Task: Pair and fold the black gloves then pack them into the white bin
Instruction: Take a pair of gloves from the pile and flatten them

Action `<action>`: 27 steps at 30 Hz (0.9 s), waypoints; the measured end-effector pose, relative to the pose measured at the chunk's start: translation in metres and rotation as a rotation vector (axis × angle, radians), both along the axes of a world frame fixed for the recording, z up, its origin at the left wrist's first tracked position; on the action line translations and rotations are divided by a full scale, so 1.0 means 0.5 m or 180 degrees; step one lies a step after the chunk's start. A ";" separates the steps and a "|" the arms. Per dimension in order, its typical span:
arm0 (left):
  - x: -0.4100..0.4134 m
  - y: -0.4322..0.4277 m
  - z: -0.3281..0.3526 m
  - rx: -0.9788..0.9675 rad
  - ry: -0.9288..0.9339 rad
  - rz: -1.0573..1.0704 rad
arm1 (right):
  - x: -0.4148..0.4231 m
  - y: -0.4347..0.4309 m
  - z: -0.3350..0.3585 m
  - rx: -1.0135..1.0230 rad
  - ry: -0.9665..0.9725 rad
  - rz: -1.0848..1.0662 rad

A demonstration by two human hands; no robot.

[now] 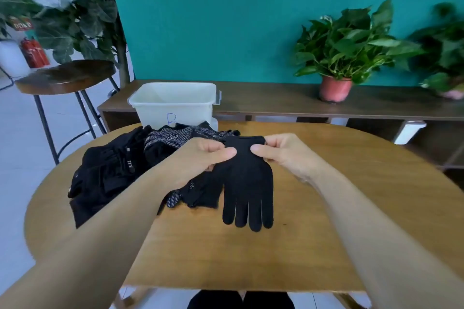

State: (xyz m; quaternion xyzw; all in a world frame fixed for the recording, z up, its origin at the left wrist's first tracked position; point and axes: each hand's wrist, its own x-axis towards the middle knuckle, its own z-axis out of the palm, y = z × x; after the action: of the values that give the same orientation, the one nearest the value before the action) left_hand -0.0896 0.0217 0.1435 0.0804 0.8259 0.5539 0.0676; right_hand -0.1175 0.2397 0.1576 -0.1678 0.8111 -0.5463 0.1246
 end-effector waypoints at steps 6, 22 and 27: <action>-0.018 0.096 -0.056 -0.0009 -0.0298 -0.0297 | -0.002 0.108 -0.050 0.0336 -0.0316 -0.0134; 0.009 0.243 -0.258 -0.1821 0.1206 -0.0358 | 0.062 0.254 -0.259 0.1905 0.1243 -0.0231; 0.067 0.243 -0.355 -0.1890 0.1421 -0.0526 | 0.131 0.257 -0.362 0.2145 0.1758 -0.0274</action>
State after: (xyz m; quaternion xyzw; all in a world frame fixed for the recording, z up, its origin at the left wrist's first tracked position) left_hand -0.0560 0.1430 -0.0339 0.2423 0.9356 0.2521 -0.0493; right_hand -0.0523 0.3682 -0.0232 -0.2235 0.9532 -0.1905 -0.0720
